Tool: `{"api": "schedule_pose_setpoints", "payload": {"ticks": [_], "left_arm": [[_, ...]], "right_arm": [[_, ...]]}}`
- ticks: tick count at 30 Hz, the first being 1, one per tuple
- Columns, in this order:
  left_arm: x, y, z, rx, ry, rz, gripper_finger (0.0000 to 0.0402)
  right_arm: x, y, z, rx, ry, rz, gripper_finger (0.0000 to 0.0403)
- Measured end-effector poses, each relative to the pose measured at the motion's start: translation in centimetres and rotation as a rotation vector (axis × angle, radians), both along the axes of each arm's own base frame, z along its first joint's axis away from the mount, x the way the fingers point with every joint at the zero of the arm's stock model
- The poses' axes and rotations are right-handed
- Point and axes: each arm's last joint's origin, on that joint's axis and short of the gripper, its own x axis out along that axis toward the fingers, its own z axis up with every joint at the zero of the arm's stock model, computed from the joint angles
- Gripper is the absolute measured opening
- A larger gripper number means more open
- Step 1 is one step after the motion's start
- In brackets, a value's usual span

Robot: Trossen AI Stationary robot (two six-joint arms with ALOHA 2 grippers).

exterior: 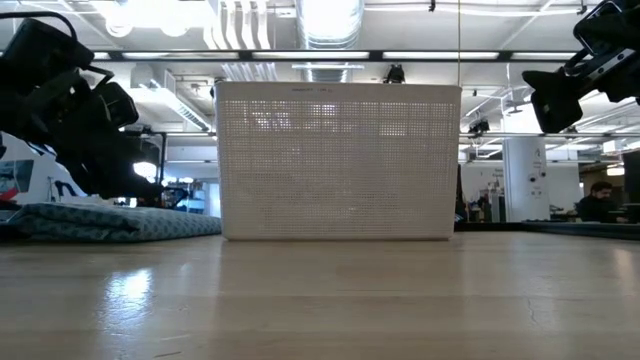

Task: Pick & place medical supplies in basket/bin
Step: Return to Home Position

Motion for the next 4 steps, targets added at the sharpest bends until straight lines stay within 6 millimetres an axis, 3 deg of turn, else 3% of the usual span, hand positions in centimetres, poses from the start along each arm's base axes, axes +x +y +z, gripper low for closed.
{"api": "schedule_pose_setpoints", "payload": {"ticks": [4], "left_arm": [[0.0, 0.0, 0.0, 0.0, 0.0, 0.0, 0.0343]], "right_arm": [[0.0, 0.0, 0.0, 0.0, 0.0, 0.0, 0.0308]]}}
